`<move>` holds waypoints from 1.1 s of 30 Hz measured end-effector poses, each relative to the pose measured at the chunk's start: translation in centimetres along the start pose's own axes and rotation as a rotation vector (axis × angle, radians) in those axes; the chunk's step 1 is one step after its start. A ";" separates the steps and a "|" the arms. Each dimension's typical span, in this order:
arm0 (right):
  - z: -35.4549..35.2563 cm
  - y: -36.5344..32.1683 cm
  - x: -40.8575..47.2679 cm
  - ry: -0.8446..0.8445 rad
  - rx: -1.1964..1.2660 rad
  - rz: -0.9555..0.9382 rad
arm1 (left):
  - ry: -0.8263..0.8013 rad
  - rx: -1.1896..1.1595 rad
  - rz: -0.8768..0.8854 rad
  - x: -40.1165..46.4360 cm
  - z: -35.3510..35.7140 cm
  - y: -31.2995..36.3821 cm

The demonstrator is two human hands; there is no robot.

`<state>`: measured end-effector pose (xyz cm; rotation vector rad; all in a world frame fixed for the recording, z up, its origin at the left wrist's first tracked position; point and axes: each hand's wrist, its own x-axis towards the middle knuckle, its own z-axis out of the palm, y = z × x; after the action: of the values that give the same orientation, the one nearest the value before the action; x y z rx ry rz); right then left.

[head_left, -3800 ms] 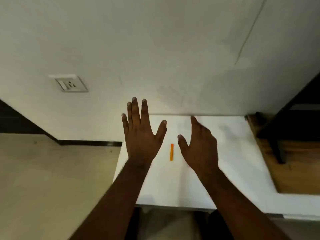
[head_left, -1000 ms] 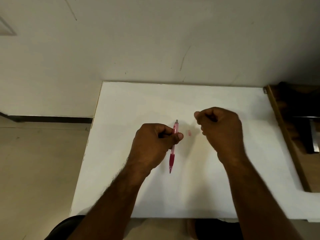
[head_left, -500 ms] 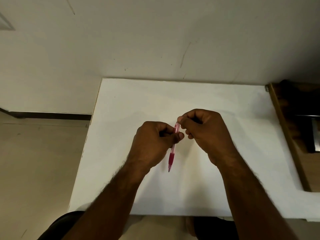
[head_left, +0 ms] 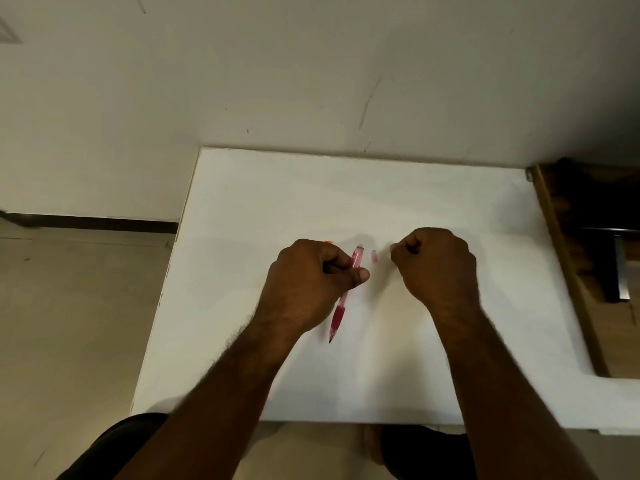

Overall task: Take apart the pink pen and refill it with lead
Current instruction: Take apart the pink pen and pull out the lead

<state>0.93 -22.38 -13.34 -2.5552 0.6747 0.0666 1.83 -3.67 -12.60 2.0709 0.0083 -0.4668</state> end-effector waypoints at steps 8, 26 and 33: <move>0.8 -0.4 -0.5 -0.004 -0.127 0.001 | -0.011 0.011 0.018 -0.2 -0.2 0.2; -1.7 -3.1 -3.4 -0.528 0.326 0.044 | 0.024 -0.178 -0.010 0.4 -0.8 -0.1; -0.2 -2.8 -2.8 -0.420 -0.041 0.020 | 0.226 0.215 0.026 0.9 -0.8 -1.0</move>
<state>-0.19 -19.10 -11.41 -2.4581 0.5359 0.6095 2.68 -2.67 -13.37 2.3228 0.0677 -0.2233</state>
